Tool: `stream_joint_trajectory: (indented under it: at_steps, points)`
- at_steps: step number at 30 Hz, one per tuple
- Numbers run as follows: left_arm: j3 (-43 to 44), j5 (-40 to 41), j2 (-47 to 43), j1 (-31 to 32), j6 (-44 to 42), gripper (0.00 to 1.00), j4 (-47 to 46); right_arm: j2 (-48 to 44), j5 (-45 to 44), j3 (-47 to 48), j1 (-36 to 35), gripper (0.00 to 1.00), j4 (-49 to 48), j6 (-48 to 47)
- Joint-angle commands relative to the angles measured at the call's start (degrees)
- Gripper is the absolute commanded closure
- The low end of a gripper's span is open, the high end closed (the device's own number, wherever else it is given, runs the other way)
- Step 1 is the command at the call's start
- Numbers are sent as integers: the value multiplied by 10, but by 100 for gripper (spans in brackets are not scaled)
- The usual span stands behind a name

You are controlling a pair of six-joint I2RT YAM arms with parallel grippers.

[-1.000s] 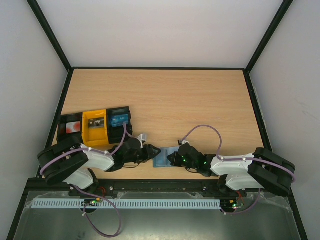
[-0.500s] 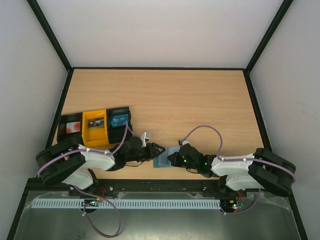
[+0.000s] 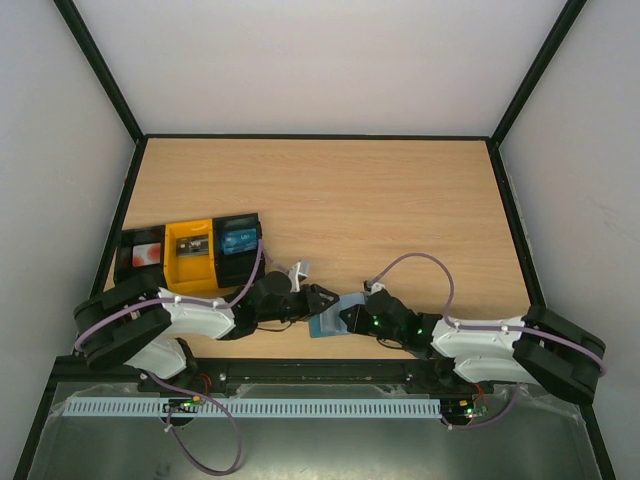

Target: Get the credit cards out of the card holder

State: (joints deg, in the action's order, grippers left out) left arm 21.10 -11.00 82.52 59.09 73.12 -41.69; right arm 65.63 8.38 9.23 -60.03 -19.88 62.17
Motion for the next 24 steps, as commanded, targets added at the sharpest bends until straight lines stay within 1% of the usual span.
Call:
stream_joint_trajectory:
  at_steps: [1, 7, 10, 15, 19, 22, 24]
  points:
    - [21, -7, 18, 7, -1, 60, -15, -40, -33, -13, -3, 98, 11, 13]
    - [36, -11, 37, 12, -2, 60, -18, -78, -50, -17, -3, 98, 34, 16]
    - [40, -13, 47, 13, -3, 60, -21, -104, -70, -15, -2, 98, 68, 15]
    - [51, -20, 67, 16, -10, 60, -29, -176, -139, -6, -2, 92, 174, 27]
    - [64, -37, 89, 20, -14, 60, -47, -242, -165, 14, -2, 86, 253, 32]
    - [57, -34, 91, 21, -10, 60, -65, -276, -182, 25, -2, 83, 285, 30]
    - [52, -24, 83, 20, -11, 60, -61, -289, -184, 26, -2, 81, 289, 28]
